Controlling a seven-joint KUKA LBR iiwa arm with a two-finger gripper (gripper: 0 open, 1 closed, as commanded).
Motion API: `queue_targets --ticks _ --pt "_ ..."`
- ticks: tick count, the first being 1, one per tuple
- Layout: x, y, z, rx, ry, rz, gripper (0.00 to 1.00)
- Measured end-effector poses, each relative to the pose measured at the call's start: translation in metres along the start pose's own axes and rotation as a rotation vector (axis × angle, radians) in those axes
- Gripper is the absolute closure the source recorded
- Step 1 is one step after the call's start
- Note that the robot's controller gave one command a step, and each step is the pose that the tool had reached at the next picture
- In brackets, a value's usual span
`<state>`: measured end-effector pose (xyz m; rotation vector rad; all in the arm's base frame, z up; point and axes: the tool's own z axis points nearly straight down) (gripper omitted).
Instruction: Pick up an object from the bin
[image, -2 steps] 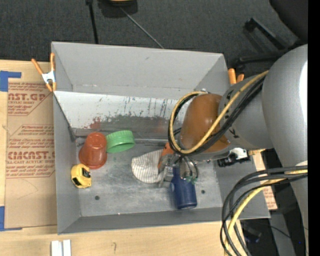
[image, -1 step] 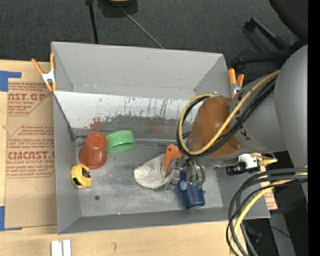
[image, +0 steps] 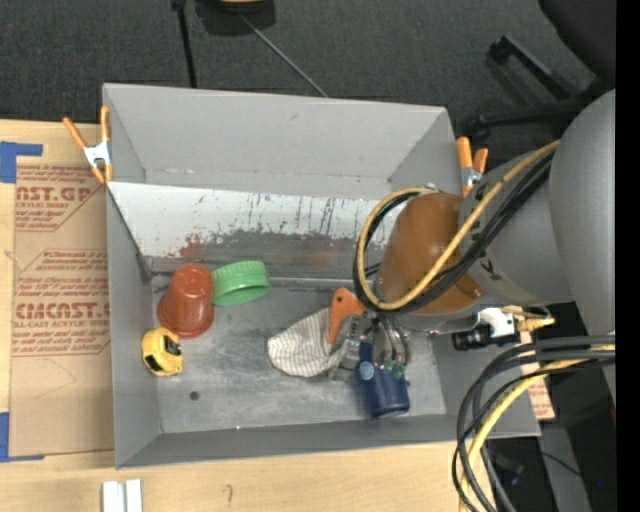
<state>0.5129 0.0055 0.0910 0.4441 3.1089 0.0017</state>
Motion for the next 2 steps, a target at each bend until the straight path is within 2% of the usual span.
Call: queue_targets --ticks 1,2 --pt "-0.004 0.005 -0.048 0.002 0.007 0.015 1.0" --pt "0.001 -0.003 -0.155 0.0 -0.001 -0.043 1.0"
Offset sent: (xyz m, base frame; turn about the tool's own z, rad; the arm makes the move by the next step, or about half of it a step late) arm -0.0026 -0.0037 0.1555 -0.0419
